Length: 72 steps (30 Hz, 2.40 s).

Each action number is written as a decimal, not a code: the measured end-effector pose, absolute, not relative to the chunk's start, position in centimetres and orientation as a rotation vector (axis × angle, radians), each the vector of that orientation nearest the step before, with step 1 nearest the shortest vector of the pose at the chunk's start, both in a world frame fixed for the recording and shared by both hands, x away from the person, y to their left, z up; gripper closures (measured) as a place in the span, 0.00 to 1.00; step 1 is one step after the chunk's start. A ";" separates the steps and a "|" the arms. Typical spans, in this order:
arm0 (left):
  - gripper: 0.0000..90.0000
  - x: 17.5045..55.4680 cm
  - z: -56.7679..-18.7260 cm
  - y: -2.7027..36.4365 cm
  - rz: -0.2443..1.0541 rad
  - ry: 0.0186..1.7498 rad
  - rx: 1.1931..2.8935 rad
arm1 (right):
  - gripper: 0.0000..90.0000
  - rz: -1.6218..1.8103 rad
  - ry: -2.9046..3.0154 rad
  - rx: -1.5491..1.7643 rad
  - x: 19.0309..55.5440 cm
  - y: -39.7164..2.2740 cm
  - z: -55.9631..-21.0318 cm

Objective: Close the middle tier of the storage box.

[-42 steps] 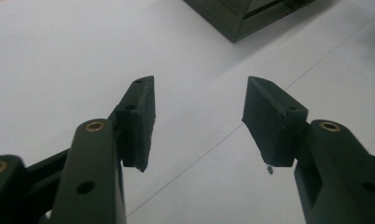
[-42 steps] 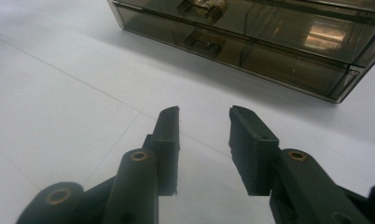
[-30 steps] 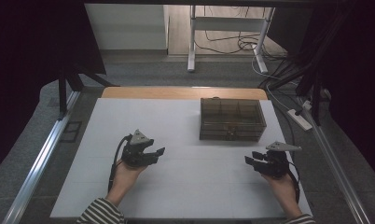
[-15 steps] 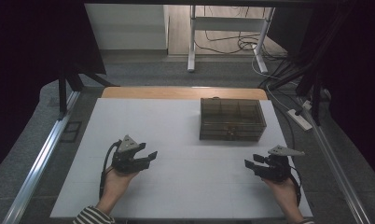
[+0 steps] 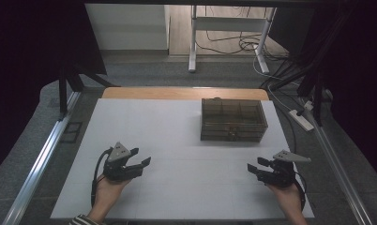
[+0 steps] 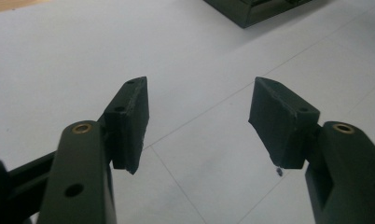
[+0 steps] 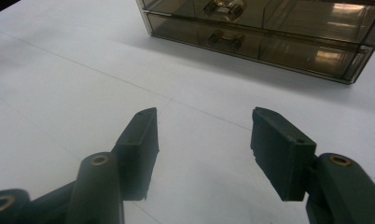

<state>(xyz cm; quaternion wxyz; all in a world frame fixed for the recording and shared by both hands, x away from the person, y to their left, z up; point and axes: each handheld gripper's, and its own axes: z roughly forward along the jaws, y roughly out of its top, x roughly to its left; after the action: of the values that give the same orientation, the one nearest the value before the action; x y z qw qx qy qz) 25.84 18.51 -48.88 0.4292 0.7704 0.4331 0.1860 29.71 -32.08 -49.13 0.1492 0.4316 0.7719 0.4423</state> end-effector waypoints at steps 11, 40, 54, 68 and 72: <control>0.39 24.6 -49.2 19.3 0.487 1.072 1.901 | 0.43 1.289 2.185 1.250 28.7 -32.8 -49.2; 0.35 21.1 -50.6 22.7 0.534 1.141 1.776 | 0.37 1.358 2.068 1.273 26.0 -34.6 -50.3; 0.35 19.7 -51.9 24.0 0.538 1.183 1.737 | 0.32 1.365 2.007 1.251 24.1 -35.3 -50.8; 0.35 18.3 -52.6 25.4 0.556 1.246 1.671 | 0.30 1.339 1.963 1.241 23.2 -35.8 -51.1; 0.35 17.5 -52.8 25.9 0.561 1.255 1.638 | 0.30 1.342 1.956 1.241 23.2 -35.8 -51.1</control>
<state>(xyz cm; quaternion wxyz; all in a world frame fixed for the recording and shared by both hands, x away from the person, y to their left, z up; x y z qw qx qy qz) 17.51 25.88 -52.80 0.4809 0.6716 0.5145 0.2299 23.17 -35.76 -51.12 0.2301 0.4512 0.7111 0.4876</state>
